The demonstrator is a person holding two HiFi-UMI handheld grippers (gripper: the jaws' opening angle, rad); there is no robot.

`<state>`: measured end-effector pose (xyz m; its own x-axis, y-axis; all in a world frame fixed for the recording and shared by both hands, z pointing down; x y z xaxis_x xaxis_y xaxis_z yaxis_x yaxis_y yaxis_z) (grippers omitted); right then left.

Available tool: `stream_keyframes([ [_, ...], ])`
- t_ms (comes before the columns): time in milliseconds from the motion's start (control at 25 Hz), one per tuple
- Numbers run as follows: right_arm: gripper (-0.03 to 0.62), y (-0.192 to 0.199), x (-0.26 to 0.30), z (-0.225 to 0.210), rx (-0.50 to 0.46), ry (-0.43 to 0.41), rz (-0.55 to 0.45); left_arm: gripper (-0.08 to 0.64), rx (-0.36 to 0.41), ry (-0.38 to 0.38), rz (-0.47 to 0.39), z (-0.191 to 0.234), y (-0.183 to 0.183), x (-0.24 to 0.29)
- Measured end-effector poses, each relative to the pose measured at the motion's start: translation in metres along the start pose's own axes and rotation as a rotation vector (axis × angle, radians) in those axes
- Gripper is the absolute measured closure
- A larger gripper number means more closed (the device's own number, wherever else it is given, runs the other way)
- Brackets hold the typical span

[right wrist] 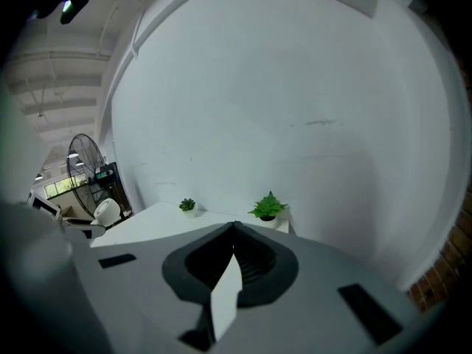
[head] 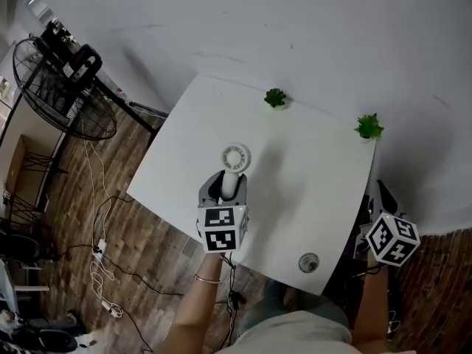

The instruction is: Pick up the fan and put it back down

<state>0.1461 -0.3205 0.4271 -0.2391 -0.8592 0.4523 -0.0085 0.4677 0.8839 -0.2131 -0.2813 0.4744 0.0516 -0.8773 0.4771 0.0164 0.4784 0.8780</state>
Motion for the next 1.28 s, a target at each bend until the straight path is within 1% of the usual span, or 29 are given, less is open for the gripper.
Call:
stream_keyframes([
  [320,0.591,0.051,0.022,-0.007,0.022,0.005,0.116,0.371,-0.018,0.034,0.119,-0.004,0.054,0.023],
  [440,0.591,0.067,0.027,-0.008,0.022,0.008,0.152,0.371,-0.012,0.04,0.144,-0.006,0.074,0.027],
  [560,0.591,0.079,0.029,-0.008,0.02,0.005,0.178,0.371,-0.011,0.052,0.188,-0.011,0.089,0.025],
  [720,0.591,0.092,0.032,-0.007,0.015,0.001,0.211,0.371,0.001,0.065,0.224,-0.018,0.105,0.023],
  [840,0.591,0.098,0.034,-0.005,0.009,-0.003,0.228,0.371,-0.004,0.077,0.247,-0.022,0.116,0.023],
  [1080,0.591,0.105,0.034,-0.004,0.006,-0.005,0.241,0.371,0.021,0.116,0.296,-0.032,0.134,0.022],
  [1280,0.591,0.112,0.032,-0.009,0.007,0.002,0.253,0.371,0.02,0.135,0.339,-0.039,0.146,0.024],
])
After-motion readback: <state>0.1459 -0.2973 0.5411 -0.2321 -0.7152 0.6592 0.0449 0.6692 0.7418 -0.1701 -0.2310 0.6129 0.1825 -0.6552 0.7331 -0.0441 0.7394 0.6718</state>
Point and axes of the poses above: the fingertips, and each gripper's own axes: x forward along the fingers, z to its left, y out of its underside, the point moved 2 cm from there along -x, backward along the fingers, and after that the axes turned 1 degree about -x, right-handed, at the moved point
